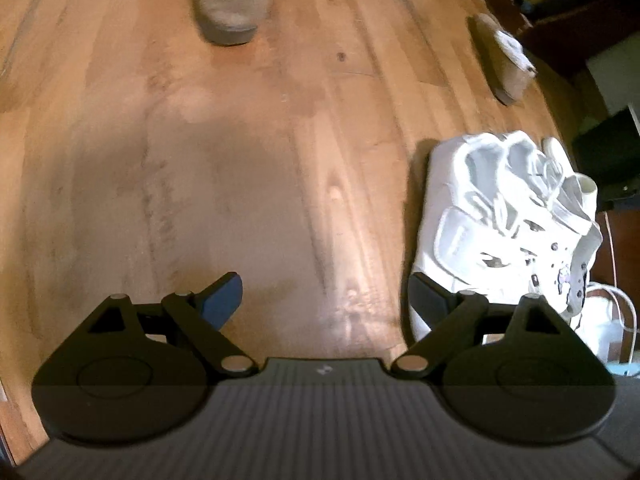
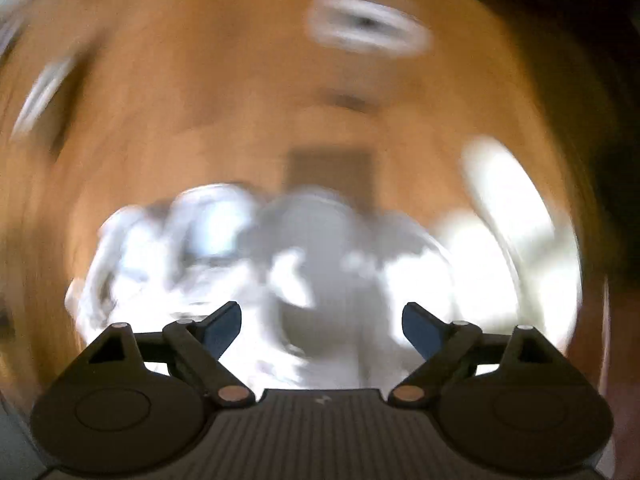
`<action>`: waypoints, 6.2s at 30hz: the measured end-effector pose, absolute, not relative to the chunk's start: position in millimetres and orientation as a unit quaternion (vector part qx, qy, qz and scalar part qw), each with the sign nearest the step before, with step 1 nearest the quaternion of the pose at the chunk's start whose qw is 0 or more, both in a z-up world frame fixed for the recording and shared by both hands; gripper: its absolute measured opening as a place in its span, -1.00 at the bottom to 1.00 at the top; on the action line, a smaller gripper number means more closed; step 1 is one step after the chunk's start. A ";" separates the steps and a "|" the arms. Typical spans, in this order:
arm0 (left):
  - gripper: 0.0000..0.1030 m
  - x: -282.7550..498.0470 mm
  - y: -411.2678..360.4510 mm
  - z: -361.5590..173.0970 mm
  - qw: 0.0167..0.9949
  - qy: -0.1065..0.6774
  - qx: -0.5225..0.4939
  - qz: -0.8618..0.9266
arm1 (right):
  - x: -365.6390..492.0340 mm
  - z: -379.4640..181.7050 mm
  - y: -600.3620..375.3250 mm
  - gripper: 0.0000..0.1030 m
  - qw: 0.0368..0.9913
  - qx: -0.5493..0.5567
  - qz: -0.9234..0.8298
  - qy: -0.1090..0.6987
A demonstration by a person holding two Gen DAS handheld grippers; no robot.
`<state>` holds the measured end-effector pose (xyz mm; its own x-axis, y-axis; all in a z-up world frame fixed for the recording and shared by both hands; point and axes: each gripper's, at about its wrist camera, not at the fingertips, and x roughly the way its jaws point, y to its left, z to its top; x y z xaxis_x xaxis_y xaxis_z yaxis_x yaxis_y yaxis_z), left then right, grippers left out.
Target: Organize scattered shoes
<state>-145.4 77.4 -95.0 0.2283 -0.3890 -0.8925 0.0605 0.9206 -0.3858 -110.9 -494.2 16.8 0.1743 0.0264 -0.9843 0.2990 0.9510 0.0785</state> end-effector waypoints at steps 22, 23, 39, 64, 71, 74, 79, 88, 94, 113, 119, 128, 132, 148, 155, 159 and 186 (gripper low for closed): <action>0.76 -137.2 12.4 -89.0 0.763 0.613 -0.102 -0.180 | -148.8 -71.7 -559.1 0.40 0.796 0.322 -0.182 0.479; 0.76 -136.7 14.1 -88.0 0.764 0.611 -0.104 -0.181 | -154.0 -64.8 -557.9 0.45 0.794 0.317 -0.197 0.480; 0.76 -122.7 2.6 -84.0 0.771 0.600 -0.099 -0.191 | -242.9 -166.6 -543.9 0.69 0.559 0.635 -0.275 0.456; 0.76 30.2 50.3 -16.5 0.863 0.487 -0.133 0.028 | 24.0 -85.9 -242.5 -0.77 0.829 0.231 0.216 0.461; 0.76 62.7 140.0 -73.9 0.846 0.492 -0.172 0.114 | 50.2 -71.1 -136.8 -0.02 0.773 0.239 0.277 0.518; 0.76 80.5 161.1 -102.7 0.837 0.495 -0.203 0.112 | 56.1 -77.2 -115.4 -0.02 0.783 0.194 0.277 0.523; 0.76 111.1 165.1 -137.9 0.832 0.509 -0.207 0.083 | 49.1 -87.9 -91.7 0.00 0.777 0.125 0.256 0.561; -0.83 93.4 146.4 -136.0 0.829 0.537 -0.141 0.064 | 24.0 -90.9 -79.4 0.13 0.776 0.032 0.237 0.584; -0.83 20.3 151.9 -121.9 0.825 0.547 -0.133 0.039 | -4.6 -82.9 -85.2 0.16 0.760 0.052 0.256 0.595; 0.24 -137.9 135.5 -120.1 0.789 0.586 -0.175 -0.054 | -123.7 -77.6 -41.4 -0.17 0.711 -0.151 0.384 0.570; 0.58 -169.1 159.0 -104.2 0.788 0.574 -0.215 -0.051 | -154.3 -80.5 18.1 -0.12 0.691 -0.321 0.452 0.464; 0.59 -186.1 183.1 -105.4 0.780 0.582 -0.226 -0.034 | -183.2 -121.8 60.5 0.07 0.610 -0.514 0.470 0.377; 0.60 -185.8 187.1 -105.9 0.783 0.578 -0.227 -0.030 | -177.1 -136.8 63.7 0.14 0.625 -0.545 0.432 0.353; 0.62 -196.7 197.3 -60.1 0.817 0.535 -0.213 -0.027 | -100.1 -69.5 24.6 -0.68 0.736 -0.175 0.243 0.607; 0.72 -184.8 200.1 -38.3 0.835 0.518 -0.184 -0.030 | -78.9 -85.9 -49.6 -0.68 0.622 0.136 0.106 0.764; 0.72 -175.6 184.6 -46.4 0.826 0.526 -0.191 -0.065 | -95.0 -99.6 -82.1 -0.68 0.580 0.235 0.062 0.777; 0.72 -133.8 90.3 -57.2 0.772 0.579 -0.191 -0.182 | -118.2 -34.8 -211.8 -0.03 0.611 0.355 0.075 0.704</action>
